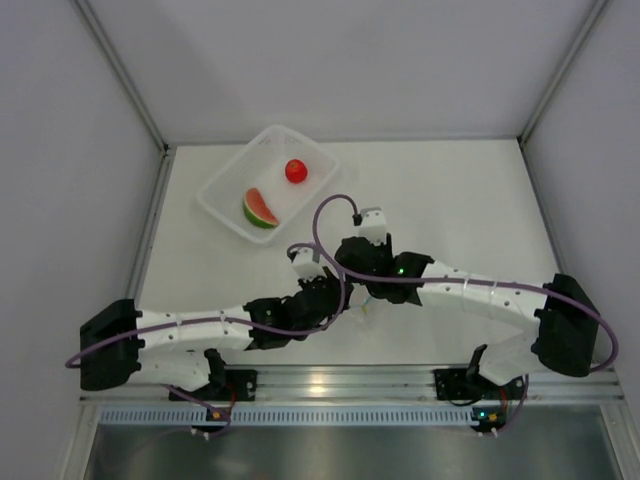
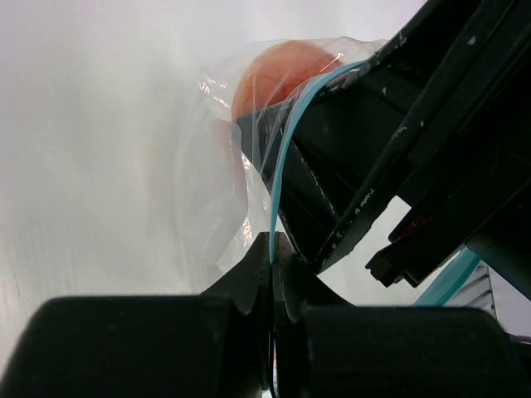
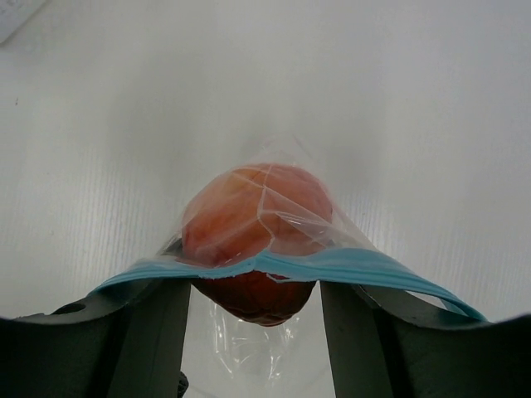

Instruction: Open the zip-top bag and remove the fake food

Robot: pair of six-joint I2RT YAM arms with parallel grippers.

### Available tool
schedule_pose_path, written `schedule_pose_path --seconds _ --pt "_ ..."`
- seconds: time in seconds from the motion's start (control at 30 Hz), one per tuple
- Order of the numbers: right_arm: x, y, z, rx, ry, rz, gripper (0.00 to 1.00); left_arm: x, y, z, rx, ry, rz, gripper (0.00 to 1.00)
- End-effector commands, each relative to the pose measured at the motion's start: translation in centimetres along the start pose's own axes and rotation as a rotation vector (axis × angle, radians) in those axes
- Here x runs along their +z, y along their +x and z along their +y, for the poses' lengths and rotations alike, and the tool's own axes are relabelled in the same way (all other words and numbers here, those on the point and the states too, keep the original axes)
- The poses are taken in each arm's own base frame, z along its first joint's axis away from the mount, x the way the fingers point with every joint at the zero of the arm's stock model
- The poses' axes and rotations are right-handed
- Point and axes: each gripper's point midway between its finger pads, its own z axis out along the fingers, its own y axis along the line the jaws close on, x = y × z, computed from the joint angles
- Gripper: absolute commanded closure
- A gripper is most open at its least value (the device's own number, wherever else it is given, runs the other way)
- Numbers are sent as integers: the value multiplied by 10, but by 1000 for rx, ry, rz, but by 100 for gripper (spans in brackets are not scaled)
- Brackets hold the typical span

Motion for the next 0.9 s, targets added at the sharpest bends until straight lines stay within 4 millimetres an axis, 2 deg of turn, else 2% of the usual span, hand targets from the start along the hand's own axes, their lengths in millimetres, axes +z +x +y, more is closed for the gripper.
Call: schedule_pose_path --seconds 0.0,0.17,0.37,0.57,0.6,0.67,0.87 --pt "-26 -25 24 98 -111 -41 62 -3 -18 -24 -54 31 -62 100" --pt "-44 -18 28 65 -141 -34 62 -3 -21 -3 -64 -51 -99 100" --pt "-68 -13 38 43 -225 -33 63 -4 -24 10 -69 -96 -122 100" --pt "-89 -26 33 90 -303 -99 63 -6 -24 21 -87 -114 -136 100" --pt "-92 -33 38 115 -338 -126 63 -4 -22 25 -83 -122 -131 100" --pt "-97 -38 36 130 -370 -158 64 -4 -19 21 -89 -112 -116 100" --pt "-105 -62 49 208 -470 -265 64 -2 -11 3 -105 -35 -65 100"
